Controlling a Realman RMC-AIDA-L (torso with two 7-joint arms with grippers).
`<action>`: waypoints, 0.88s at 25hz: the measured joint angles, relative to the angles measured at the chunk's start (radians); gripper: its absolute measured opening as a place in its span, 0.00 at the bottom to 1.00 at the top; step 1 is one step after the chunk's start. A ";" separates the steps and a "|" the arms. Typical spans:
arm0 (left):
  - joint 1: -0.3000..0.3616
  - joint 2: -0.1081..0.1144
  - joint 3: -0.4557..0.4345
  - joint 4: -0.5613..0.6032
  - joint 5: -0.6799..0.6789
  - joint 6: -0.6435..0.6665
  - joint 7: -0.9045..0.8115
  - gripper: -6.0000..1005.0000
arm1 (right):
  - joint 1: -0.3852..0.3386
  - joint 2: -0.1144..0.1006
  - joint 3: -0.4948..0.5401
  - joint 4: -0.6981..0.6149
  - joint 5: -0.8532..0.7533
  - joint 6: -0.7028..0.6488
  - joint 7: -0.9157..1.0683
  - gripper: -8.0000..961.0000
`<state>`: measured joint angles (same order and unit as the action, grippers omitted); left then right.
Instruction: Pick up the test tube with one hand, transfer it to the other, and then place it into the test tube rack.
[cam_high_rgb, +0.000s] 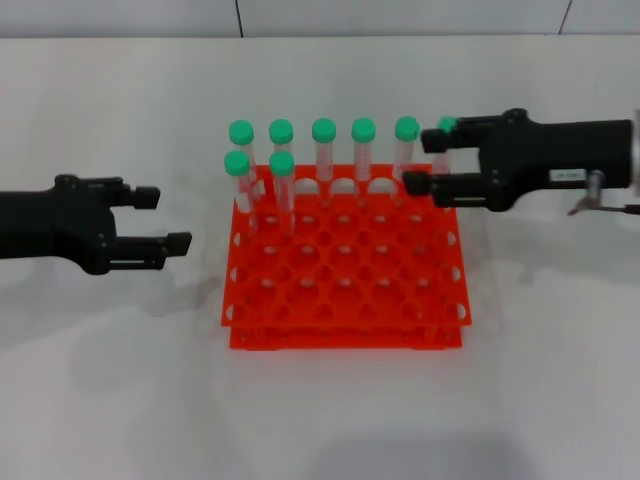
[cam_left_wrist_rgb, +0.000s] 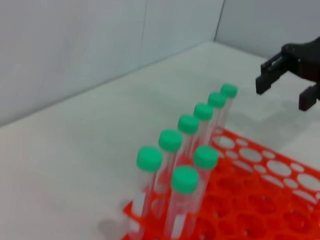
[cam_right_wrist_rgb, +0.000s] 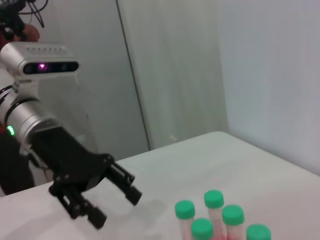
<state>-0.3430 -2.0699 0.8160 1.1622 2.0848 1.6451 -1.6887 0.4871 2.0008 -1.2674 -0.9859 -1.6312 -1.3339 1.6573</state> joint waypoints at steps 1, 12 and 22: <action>0.000 0.000 0.000 0.003 -0.012 0.004 0.004 0.76 | 0.000 -0.003 0.017 -0.004 -0.020 -0.019 0.007 0.64; -0.011 -0.002 0.003 0.008 -0.099 0.031 0.047 0.76 | 0.003 -0.022 0.044 -0.029 -0.098 -0.059 0.031 0.64; -0.022 -0.002 0.002 0.008 -0.107 0.034 0.057 0.76 | 0.018 -0.017 0.045 -0.034 -0.143 -0.052 0.025 0.64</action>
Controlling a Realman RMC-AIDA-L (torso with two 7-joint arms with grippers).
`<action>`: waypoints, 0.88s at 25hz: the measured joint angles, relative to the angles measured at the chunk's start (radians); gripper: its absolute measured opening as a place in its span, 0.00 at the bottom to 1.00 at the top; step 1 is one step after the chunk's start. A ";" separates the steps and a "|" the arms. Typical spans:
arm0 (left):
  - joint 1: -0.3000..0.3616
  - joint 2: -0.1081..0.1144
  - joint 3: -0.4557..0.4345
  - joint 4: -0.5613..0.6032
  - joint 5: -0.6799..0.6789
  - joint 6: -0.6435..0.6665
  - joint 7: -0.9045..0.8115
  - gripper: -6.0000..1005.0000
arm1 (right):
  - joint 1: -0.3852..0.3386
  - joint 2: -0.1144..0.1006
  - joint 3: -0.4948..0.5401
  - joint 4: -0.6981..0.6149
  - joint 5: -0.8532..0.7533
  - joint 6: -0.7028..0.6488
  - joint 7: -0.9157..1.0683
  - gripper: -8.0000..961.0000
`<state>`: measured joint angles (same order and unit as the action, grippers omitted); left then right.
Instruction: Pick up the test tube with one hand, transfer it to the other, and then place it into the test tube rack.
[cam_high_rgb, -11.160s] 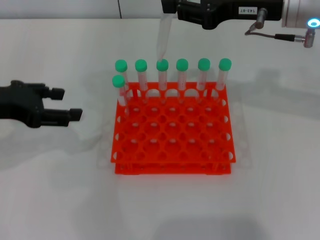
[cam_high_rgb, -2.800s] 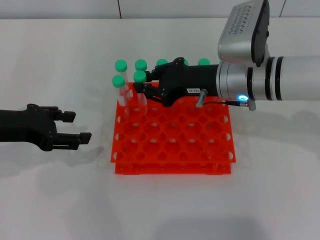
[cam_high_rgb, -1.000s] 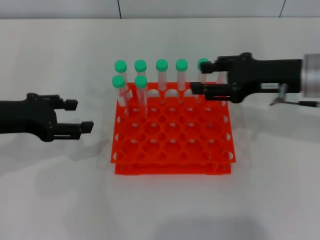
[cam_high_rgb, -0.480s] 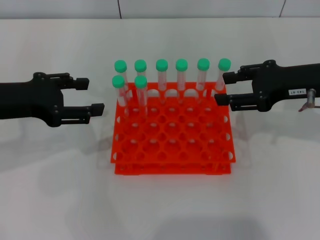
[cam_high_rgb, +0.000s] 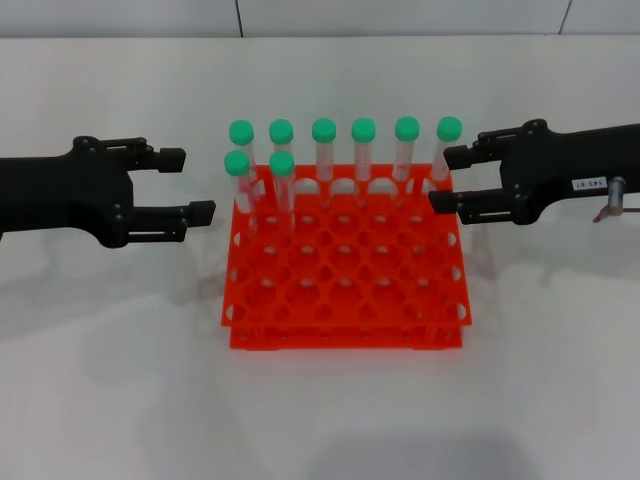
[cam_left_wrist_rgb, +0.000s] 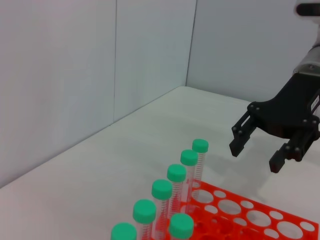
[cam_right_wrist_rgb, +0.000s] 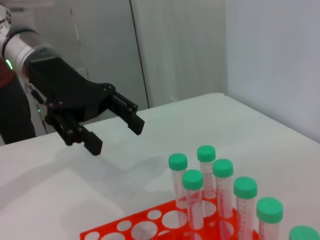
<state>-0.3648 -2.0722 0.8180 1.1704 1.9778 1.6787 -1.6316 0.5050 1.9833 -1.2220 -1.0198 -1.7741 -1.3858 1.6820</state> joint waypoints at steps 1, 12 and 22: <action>0.000 0.000 0.000 0.000 -0.001 0.000 0.000 0.76 | 0.000 0.002 0.000 0.000 -0.010 0.000 0.001 0.64; -0.003 -0.001 0.004 0.000 -0.010 0.000 0.001 0.76 | 0.000 0.007 0.001 -0.003 -0.037 0.001 0.005 0.64; 0.001 -0.002 0.004 0.000 -0.011 -0.001 0.001 0.76 | 0.000 0.006 0.001 -0.003 -0.037 -0.001 0.005 0.64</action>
